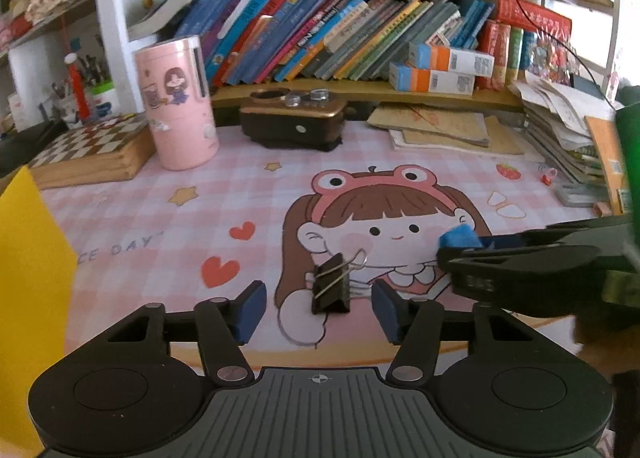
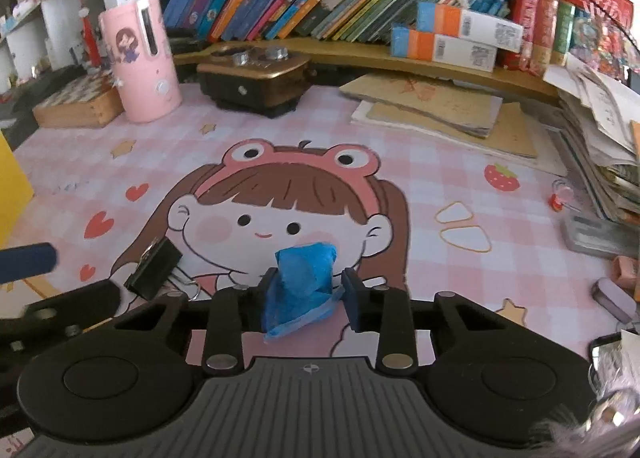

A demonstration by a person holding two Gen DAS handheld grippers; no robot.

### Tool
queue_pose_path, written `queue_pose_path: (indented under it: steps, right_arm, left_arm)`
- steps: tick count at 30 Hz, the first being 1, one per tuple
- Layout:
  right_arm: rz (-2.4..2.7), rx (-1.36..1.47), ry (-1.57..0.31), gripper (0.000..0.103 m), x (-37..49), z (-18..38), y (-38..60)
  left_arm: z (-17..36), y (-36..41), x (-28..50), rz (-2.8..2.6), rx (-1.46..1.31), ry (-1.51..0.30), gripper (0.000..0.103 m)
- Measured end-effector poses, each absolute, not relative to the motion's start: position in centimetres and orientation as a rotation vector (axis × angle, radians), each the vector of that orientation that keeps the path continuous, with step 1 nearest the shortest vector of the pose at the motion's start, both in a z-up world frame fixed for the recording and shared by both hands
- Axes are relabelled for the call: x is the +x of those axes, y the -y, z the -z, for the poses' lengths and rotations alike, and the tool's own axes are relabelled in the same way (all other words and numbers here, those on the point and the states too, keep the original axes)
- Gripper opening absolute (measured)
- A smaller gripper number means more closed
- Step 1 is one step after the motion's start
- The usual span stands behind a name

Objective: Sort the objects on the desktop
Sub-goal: 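Close the right tool on the blue plastic piece and lift it, then close the left tool on the black binder clip while the right tool holds the blue piece, then carry the binder clip and blue piece with both tools over the yellow box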

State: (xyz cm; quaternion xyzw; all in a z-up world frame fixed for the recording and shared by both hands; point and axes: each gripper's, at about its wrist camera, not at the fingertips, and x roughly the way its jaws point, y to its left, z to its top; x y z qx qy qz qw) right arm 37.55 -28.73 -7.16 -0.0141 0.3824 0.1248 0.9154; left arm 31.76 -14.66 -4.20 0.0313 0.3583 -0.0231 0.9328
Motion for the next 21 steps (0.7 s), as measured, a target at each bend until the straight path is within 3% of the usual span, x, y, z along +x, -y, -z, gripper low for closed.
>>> queue_pose_path:
  steps: [6,14,21]
  right_arm:
    - [-0.246,0.011,-0.786,0.03,36.5,6.2,30.1]
    - [-0.264,0.04,-0.812,0.03,34.9,5.7,30.7]
    - [-0.285,0.042,-0.816,0.03,34.2,5.4,30.4]
  left_arm:
    - [5.3,16.2,33.8,0.079,0.118,-0.744,0.038]
    - [6.5,17.8,34.6,0.066,0.277,-0.71,0.007]
    - [5.3,16.8,34.1,0.067,0.253,-0.679,0.003]
